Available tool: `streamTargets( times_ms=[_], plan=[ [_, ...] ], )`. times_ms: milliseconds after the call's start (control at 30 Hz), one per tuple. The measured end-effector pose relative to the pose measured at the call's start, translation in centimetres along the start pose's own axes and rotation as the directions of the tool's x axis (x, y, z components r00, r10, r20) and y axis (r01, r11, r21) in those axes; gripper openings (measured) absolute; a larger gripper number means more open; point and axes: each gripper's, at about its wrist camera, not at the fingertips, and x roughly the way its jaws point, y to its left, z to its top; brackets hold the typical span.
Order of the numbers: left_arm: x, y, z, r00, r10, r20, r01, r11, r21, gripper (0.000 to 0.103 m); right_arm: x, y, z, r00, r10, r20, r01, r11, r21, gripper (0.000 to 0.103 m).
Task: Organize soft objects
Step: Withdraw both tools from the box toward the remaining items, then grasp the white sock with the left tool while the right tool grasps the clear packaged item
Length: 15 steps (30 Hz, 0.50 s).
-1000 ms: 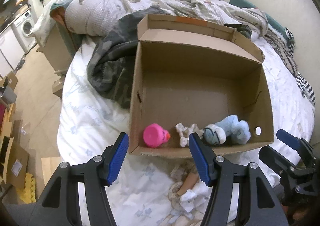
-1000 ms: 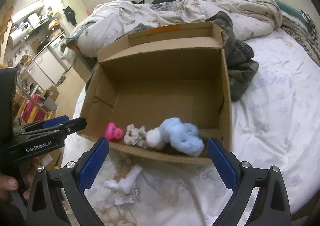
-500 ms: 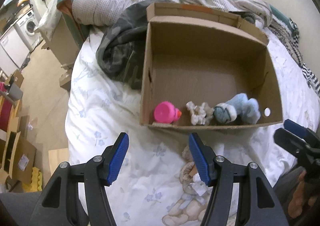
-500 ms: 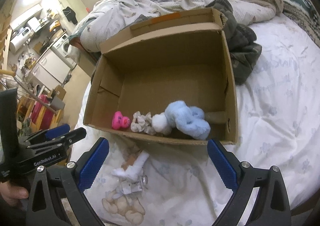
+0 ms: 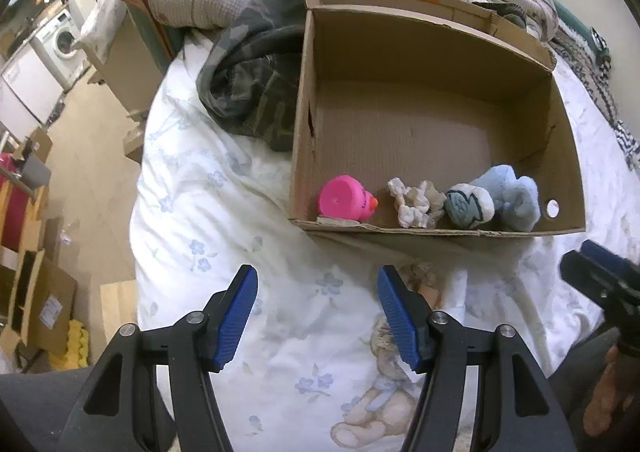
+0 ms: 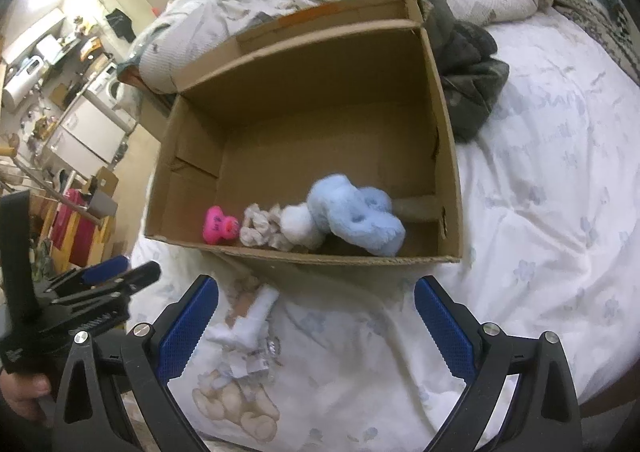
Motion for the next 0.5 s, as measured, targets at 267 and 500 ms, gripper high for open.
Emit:
streamTargets(
  times_ms=[267,500],
  plan=[
    [2.6,-1.2,-0.6,0.982,-0.13,-0.136,0.129,0.992,-0.013,0.059,1.6,-0.4,0.0,0.998,-0.01,-0.06,0.012,0.999,0.036,0.103],
    [4.6,-6.0,-2.2,0.954,-0.19,-0.232,0.221,0.968,0.118,0.059,2.5,-1.2,-0.1,0.995,-0.018,-0.096,0.025,0.997,0.069,0.103]
  ],
)
